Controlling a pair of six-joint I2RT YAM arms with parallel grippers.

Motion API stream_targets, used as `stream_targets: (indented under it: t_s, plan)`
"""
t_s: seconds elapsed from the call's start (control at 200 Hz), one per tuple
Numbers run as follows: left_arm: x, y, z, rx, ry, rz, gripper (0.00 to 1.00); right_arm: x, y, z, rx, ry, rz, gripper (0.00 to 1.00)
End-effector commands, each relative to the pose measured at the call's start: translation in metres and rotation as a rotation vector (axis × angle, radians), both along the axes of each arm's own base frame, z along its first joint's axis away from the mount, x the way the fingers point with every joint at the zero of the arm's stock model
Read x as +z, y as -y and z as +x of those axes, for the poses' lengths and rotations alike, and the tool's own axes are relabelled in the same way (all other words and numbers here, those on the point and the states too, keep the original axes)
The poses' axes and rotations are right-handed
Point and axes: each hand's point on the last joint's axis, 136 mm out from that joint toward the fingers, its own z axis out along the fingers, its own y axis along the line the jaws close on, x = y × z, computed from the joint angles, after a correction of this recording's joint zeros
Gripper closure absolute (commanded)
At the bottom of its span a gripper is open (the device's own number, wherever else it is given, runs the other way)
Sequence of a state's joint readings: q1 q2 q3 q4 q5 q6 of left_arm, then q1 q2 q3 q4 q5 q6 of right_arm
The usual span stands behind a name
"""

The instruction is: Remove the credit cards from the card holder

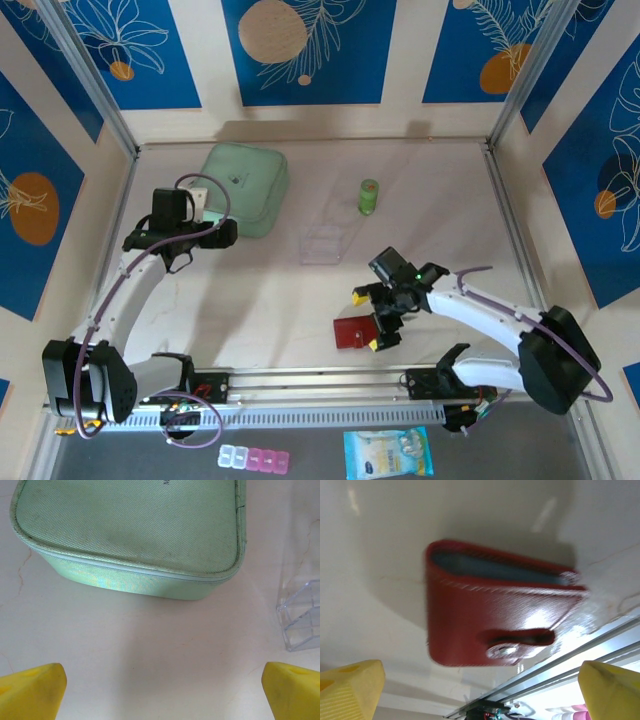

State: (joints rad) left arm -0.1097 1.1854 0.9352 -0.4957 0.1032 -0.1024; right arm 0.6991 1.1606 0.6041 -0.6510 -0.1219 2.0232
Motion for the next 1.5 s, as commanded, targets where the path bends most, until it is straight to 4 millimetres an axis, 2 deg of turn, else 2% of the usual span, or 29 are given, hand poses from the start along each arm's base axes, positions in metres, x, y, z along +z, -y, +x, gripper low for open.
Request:
stream_targets:
  t_s: [0.0,0.275,0.48,0.675,0.91,1.08,1.195,1.28,1.345,1.496]
  plan:
    - [0.0,0.003,-0.006,-0.021,-0.002,-0.002,0.0,-0.011,0.008,-0.007,-0.158,-0.058,-0.024,0.01]
    - [-0.002,0.003,-0.005,-0.02,-0.01,-0.001,0.0,-0.027,0.001,-0.001,-0.179,-0.047,-0.011,0.0]
    - [-0.003,0.003,-0.005,-0.02,-0.015,0.002,0.0,-0.035,-0.006,0.003,-0.177,-0.052,-0.013,0.05]
    - [-0.005,0.002,-0.005,-0.02,-0.018,0.005,0.0,-0.039,-0.006,0.001,-0.168,-0.064,-0.019,0.18]
    - [-0.008,0.002,-0.004,-0.024,-0.029,0.007,0.0,-0.036,-0.004,0.004,-0.126,-0.042,-0.041,0.25]
    - [-0.009,0.002,-0.004,-0.023,-0.033,0.01,0.0,-0.028,-0.007,0.022,0.064,0.037,-0.062,0.29]
    - [-0.01,0.002,-0.005,-0.023,-0.037,0.011,0.0,-0.019,-0.02,0.041,0.27,0.123,-0.034,0.29]
    - [-0.01,0.002,-0.004,-0.024,-0.036,0.011,0.0,-0.011,-0.035,0.055,0.455,0.187,0.003,0.31]
    - [-0.01,0.002,-0.004,-0.024,-0.036,0.011,0.0,-0.004,-0.055,0.065,0.62,0.251,0.084,0.33]
    - [-0.009,0.002,-0.005,-0.024,-0.032,0.009,0.0,0.002,-0.086,0.072,0.901,0.303,0.196,0.39]
